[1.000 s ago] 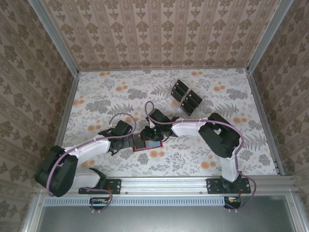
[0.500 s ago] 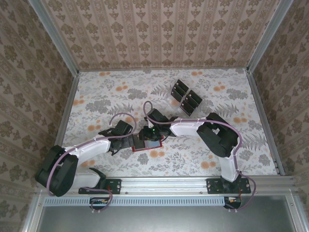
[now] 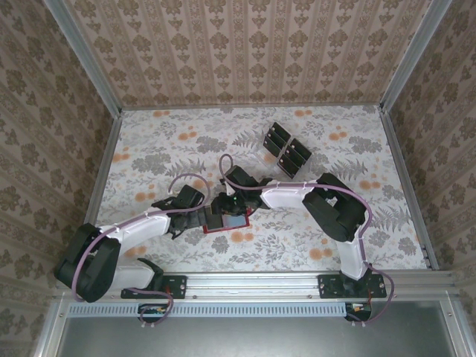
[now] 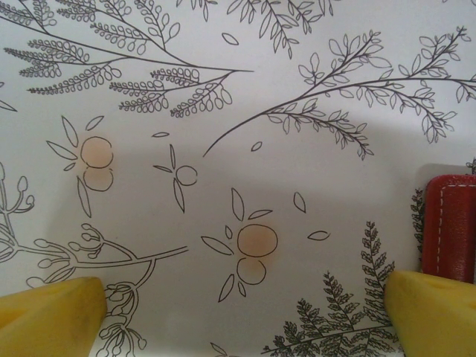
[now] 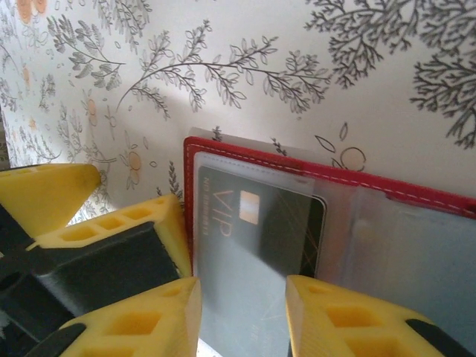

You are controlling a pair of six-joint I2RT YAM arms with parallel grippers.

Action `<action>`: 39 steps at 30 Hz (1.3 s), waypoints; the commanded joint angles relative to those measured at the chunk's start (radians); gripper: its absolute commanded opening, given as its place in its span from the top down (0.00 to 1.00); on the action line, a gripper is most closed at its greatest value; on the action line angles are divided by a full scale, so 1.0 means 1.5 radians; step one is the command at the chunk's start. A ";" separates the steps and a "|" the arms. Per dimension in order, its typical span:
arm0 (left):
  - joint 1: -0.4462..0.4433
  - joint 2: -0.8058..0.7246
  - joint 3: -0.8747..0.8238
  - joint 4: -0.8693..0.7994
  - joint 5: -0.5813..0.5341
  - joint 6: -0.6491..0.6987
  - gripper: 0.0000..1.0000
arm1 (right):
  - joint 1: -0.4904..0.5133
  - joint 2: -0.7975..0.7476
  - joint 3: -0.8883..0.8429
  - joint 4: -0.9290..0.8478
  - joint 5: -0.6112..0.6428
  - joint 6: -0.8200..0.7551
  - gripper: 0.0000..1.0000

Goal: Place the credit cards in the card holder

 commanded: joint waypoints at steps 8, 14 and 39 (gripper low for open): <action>0.006 -0.021 -0.001 0.007 0.001 0.019 0.00 | -0.038 -0.092 0.015 -0.088 0.026 -0.067 0.52; 0.011 -0.078 0.018 -0.045 -0.011 0.023 0.00 | -0.050 -0.089 0.043 -0.194 0.087 -0.156 0.49; 0.012 -0.150 0.029 -0.069 0.031 -0.013 0.00 | -0.009 -0.001 0.110 -0.302 0.174 -0.263 0.47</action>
